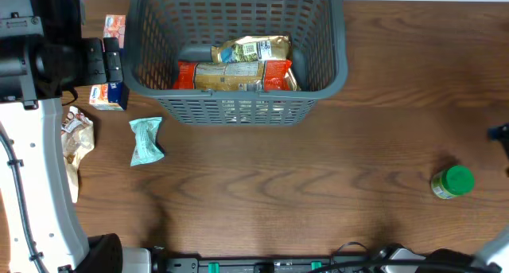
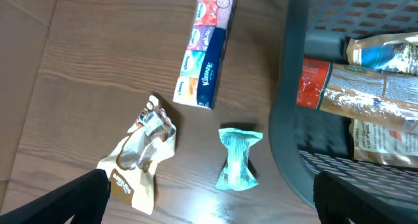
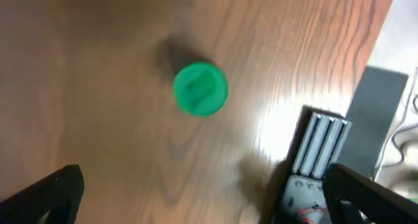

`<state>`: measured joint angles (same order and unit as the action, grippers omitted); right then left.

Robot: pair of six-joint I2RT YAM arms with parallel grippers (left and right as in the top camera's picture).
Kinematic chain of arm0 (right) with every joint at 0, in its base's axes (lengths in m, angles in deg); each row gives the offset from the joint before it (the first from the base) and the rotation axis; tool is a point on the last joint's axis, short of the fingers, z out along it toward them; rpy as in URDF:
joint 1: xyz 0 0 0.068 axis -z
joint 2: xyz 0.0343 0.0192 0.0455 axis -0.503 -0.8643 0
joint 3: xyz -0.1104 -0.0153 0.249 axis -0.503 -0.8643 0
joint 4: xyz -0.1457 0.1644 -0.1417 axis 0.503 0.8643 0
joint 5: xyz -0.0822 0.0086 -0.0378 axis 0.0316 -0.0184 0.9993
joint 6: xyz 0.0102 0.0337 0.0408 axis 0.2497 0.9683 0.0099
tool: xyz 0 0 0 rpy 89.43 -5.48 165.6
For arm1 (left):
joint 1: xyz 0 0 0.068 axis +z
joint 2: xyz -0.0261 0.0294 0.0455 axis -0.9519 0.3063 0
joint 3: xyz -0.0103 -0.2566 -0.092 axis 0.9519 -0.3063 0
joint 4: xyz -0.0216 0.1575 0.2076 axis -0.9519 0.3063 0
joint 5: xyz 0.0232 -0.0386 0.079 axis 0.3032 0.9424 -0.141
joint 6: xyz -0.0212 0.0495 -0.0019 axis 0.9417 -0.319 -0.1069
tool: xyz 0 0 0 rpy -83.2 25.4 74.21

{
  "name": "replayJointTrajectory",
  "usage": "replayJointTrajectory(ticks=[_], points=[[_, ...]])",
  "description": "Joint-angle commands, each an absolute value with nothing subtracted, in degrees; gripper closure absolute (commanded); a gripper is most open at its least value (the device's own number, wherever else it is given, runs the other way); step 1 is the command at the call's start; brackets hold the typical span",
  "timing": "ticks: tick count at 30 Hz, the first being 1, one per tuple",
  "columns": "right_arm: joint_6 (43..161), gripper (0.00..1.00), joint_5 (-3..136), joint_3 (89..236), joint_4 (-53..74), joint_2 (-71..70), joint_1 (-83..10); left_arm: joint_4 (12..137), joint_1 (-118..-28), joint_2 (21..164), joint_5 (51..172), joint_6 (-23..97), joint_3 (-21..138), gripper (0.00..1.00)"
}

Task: Pack container
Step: 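Lower the right gripper onto the green-capped jar and grasp it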

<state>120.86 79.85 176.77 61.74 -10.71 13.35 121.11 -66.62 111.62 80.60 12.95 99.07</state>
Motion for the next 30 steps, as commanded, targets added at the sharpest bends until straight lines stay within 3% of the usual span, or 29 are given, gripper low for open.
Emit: replayJointTrajectory(ticks=[1,17,30], points=[[120.45,0.01,78.26,167.94,56.83,-11.95,15.40,121.27,-66.34,111.07,80.77,13.46,98.97,0.01],[117.74,0.01,75.88,149.32,32.63,-19.38,15.80,121.68,-66.34,111.07,80.77,13.48,98.97,0.01],[117.76,0.02,74.02,144.09,22.55,-23.08,15.78,121.68,-66.34,111.07,80.77,13.46,98.97,0.01]])
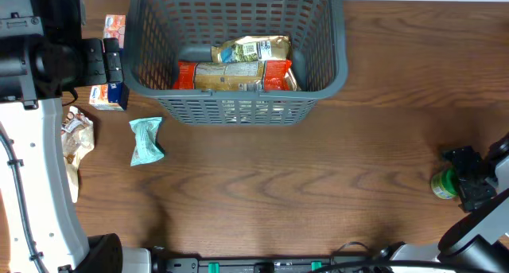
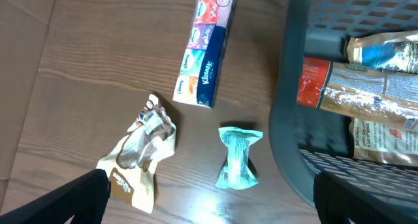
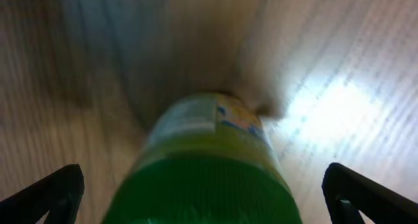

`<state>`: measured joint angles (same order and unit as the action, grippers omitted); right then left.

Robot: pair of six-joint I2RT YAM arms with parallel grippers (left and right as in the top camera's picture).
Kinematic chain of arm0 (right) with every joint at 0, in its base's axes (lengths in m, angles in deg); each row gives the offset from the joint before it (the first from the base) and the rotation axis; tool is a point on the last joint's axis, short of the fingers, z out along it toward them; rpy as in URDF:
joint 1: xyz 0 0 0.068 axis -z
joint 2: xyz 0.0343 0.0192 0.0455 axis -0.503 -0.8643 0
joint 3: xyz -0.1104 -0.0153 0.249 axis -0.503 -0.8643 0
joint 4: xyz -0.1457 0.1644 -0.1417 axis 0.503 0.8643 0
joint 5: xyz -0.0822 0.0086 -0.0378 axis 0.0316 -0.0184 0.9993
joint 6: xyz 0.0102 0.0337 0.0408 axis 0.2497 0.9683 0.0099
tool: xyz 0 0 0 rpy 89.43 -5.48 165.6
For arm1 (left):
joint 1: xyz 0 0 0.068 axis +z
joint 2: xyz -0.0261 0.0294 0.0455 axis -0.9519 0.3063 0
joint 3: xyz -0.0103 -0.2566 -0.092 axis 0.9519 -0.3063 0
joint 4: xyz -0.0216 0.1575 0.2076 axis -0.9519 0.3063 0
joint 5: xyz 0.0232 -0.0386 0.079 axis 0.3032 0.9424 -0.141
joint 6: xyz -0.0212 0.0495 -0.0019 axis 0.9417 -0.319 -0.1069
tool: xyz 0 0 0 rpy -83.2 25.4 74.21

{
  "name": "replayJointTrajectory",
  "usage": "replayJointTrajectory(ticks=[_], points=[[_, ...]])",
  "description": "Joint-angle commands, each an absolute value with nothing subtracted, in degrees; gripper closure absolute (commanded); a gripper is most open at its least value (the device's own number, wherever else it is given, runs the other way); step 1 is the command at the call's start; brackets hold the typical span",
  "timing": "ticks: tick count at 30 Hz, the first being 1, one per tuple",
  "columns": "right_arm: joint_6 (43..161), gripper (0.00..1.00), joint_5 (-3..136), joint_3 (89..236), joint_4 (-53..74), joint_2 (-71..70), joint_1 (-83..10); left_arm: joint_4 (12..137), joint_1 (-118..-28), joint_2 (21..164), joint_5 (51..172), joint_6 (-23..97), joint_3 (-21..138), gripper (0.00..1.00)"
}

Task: Pack container
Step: 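Lower the right gripper onto the green-capped jar and grasp it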

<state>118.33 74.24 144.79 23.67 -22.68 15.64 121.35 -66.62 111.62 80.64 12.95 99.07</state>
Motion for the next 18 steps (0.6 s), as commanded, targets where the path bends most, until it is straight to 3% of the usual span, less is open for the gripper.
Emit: replayJointTrajectory(ticks=[1,13,16,18], points=[[117.76,0.02,74.02,143.94,22.07,-23.08,15.78,121.68,-66.34,111.07,80.77,13.46,98.97,0.01],[117.76,0.04,74.26,139.53,16.59,-23.08,15.80,121.68,-66.34,111.07,80.77,13.46,98.97,0.01],[117.76,0.09,74.21,139.44,16.50,-23.08,15.78,121.68,-66.34,111.07,80.77,13.46,98.97,0.01],[117.74,0.19,74.19,139.44,16.57,-23.08,15.78,121.66,-66.34,111.07,80.77,13.46,98.97,0.01]])
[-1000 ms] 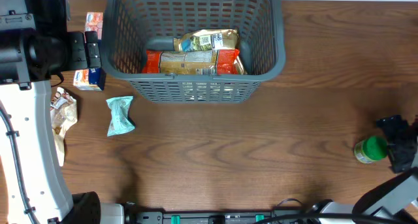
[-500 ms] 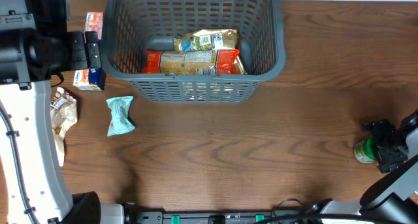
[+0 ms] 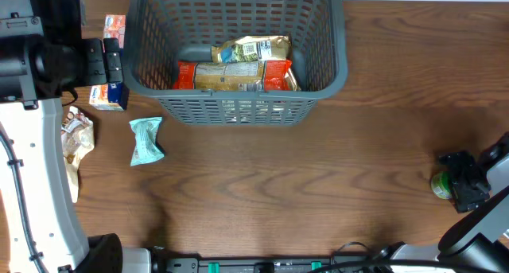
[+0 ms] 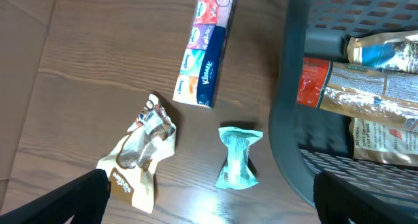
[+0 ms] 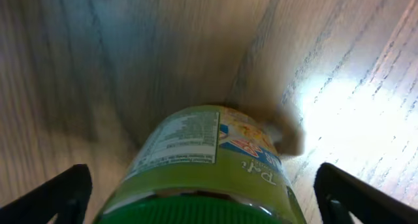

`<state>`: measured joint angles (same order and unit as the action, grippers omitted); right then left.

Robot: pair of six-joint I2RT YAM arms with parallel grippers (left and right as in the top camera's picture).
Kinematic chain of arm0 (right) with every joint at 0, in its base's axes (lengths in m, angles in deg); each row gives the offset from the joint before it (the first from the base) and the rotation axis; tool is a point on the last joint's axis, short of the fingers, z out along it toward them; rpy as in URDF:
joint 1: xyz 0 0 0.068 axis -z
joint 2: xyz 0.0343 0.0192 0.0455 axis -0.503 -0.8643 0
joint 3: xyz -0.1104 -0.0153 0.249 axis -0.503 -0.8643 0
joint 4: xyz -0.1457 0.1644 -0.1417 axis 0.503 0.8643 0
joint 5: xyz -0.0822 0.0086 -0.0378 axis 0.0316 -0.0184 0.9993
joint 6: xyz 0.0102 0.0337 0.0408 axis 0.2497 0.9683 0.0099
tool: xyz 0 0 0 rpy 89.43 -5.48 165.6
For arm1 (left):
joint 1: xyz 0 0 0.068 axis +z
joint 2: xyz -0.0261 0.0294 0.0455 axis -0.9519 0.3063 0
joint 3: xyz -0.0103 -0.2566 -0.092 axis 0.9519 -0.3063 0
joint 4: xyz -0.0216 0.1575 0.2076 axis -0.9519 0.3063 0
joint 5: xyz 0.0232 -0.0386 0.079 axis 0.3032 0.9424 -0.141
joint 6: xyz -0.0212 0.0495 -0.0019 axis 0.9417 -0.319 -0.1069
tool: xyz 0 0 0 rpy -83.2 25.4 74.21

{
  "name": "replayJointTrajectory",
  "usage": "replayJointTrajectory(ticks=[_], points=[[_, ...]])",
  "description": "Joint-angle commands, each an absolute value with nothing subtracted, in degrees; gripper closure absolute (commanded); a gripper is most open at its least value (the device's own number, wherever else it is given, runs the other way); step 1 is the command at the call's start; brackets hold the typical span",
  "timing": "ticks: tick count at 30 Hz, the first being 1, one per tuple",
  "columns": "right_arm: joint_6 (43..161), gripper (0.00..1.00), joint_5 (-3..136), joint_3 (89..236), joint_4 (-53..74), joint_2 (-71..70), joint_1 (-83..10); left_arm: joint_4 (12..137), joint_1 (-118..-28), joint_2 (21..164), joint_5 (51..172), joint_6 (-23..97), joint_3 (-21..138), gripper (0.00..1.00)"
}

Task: Pack container
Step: 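Lower the right gripper onto the green-capped jar and grasp it, then lift the green jar and place it into the basket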

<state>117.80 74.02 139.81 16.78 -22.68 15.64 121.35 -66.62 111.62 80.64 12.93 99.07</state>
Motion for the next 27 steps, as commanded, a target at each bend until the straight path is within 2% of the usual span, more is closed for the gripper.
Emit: replayJointTrajectory(ticks=[1,6,8,9,10,18,27], points=[[117.74,0.29,74.13,139.44,16.72,-23.08,15.78,121.68,-66.34,111.07,80.77,13.46,98.97,0.01],[117.76,0.63,73.69,139.57,16.94,-23.06,15.78,121.68,-66.34,111.07,80.75,13.46,98.97,0.01],[117.76,0.80,73.08,140.01,17.61,-22.97,15.71,121.68,-66.34,111.07,80.77,13.46,98.97,0.01],[117.71,0.94,72.64,140.42,18.25,-22.81,15.49,121.68,-66.34,111.07,80.77,13.46,98.97,0.01],[117.69,0.99,72.55,141.12,19.25,-22.60,15.12,121.66,-66.34,111.07,80.77,13.46,98.97,0.02],[108.25,0.99,72.47,156.49,27.71,-18.73,4.89,121.66,-66.34,111.07,80.77,13.46,98.97,0.01],[96.40,0.99,72.27,190.85,38.49,-18.57,-12.38,121.68,-66.34,111.07,80.77,13.48,98.97,0.01]])
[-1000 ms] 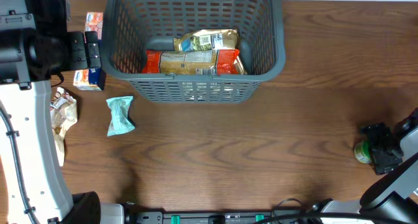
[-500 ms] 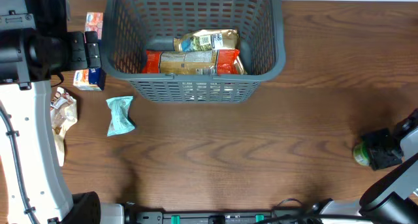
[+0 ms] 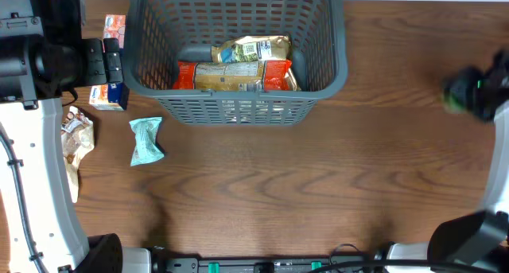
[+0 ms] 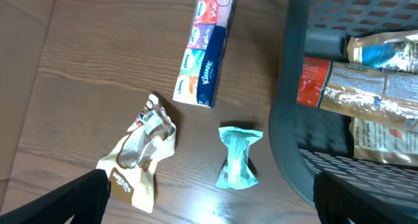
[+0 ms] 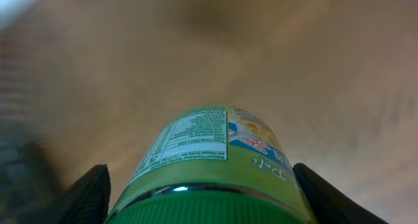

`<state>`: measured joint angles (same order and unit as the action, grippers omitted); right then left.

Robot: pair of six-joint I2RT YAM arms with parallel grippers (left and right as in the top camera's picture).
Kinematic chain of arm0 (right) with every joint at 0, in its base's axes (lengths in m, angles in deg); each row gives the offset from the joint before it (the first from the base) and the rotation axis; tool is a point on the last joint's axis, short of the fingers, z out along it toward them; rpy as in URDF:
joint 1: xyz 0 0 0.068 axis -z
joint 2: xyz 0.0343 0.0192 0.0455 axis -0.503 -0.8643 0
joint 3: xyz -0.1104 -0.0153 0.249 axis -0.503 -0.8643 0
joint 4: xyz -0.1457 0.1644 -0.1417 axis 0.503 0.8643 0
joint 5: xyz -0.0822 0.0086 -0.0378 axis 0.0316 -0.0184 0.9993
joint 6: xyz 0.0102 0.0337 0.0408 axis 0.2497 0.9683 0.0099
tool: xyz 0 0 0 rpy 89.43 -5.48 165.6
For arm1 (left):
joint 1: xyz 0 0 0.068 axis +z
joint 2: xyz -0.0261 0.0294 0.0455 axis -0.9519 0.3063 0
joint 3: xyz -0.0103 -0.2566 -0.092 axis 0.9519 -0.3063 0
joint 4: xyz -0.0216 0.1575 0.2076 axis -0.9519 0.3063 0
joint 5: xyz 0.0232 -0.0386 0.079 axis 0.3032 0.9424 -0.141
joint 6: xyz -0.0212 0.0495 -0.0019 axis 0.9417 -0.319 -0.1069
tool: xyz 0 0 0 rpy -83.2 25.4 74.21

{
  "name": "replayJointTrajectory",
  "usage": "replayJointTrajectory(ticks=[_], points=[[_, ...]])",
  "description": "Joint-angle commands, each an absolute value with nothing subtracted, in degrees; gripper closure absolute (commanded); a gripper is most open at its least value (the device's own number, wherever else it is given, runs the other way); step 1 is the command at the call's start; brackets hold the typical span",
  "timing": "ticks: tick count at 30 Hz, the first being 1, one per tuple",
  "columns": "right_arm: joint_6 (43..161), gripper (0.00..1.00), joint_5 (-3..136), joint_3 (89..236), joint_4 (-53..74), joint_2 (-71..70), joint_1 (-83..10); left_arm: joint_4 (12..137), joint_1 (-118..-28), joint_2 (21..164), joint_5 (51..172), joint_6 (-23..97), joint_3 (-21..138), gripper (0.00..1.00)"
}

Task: Pack container
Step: 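Lift the green jar and place it into the basket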

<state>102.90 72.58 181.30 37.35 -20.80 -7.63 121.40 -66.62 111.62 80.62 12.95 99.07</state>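
Note:
The grey basket stands at the back middle and holds snack bags. My right gripper is shut on the green-capped jar, lifted at the far right, level with the basket; the overhead view shows it blurred. On the table left of the basket lie a teal packet, a tissue pack and a tan wrapper. My left gripper hangs open above these, fingers wide apart with nothing between.
The left arm's white link runs down the left edge of the table. The basket wall rises just right of the teal packet.
My right gripper, then low at the front right round the jar on the table, now holds the jar lifted and farther back. The left arm is unchanged.
The jar stood alone at the front right with my right gripper off to its side. Then the gripper was down at the jar, fingers on either side. By now it has shut on the jar and carries it above the table. The left side stayed still.

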Motion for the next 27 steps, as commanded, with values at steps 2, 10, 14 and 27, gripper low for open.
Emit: replayJointTrajectory(ticks=[2,10,14,27], points=[[92.84,0.99,72.14,197.62,39.65,-18.81,-16.31,121.70,-66.34,111.07,80.77,13.48,98.97,0.02],[65.02,0.99,68.88,211.02,35.47,-19.10,-35.54,121.68,-66.34,111.07,80.77,13.46,98.97,0.01],[61.11,0.98,68.82,211.02,31.28,-21.13,-42.26,121.70,-66.34,111.07,80.77,13.48,98.97,0.01],[65.13,0.99,68.68,211.02,28.08,-44.26,-49.49,121.73,-66.34,111.07,80.77,13.46,98.97,0.01]])
